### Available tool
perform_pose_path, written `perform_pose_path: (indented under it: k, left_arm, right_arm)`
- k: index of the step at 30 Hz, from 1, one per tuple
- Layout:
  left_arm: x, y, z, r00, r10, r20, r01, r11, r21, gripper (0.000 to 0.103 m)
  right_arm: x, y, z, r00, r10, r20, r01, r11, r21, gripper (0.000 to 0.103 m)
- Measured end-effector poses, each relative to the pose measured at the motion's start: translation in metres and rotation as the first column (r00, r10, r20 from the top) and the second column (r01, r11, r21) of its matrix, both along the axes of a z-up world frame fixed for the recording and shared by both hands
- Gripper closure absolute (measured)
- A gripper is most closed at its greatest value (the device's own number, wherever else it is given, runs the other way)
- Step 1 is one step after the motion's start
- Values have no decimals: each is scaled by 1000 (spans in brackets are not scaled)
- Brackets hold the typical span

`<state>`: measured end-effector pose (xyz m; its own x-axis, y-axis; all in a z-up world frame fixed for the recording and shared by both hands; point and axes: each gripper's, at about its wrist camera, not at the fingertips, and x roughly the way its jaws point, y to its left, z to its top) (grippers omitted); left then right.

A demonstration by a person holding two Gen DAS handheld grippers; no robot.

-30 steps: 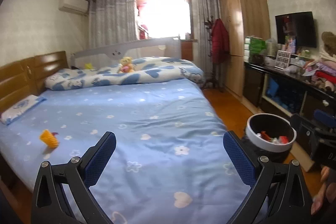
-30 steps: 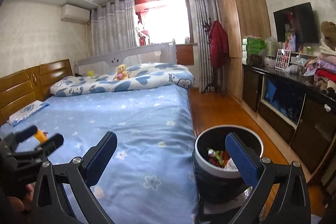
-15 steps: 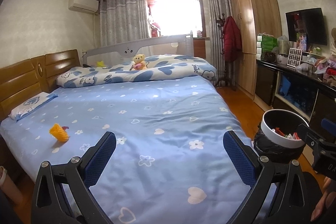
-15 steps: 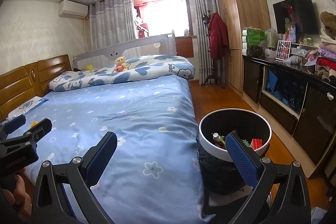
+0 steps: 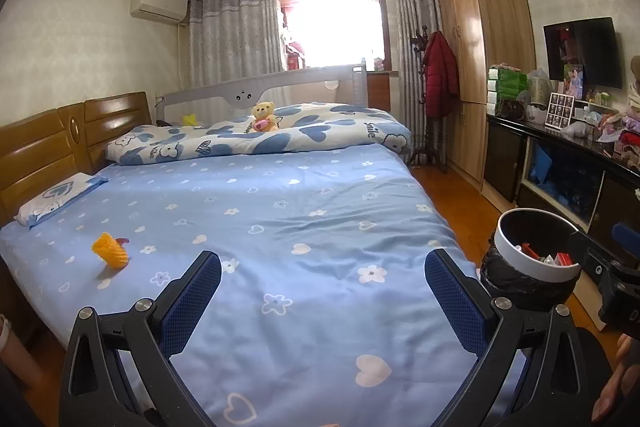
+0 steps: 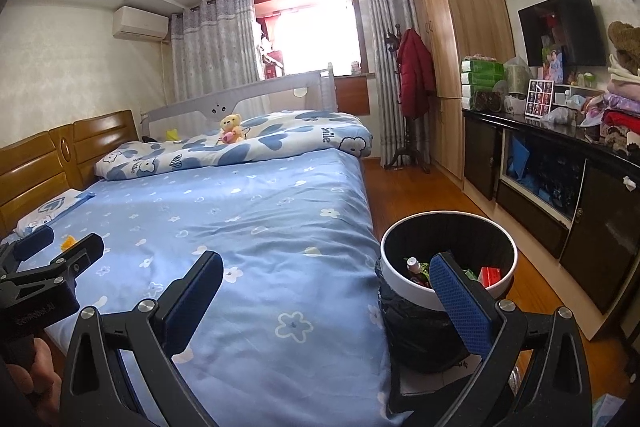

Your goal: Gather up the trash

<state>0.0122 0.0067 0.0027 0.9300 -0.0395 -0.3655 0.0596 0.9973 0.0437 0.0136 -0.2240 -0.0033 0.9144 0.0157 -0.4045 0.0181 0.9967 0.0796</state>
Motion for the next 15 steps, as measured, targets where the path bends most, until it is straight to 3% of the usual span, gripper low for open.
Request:
perform_pose_path:
  k: [15]
  left_arm:
    - [0,2,-2,1000,-8,8,8,1000,6,1]
  right_arm:
    - [1,1,1,1000,0,2,0,1000,6,0]
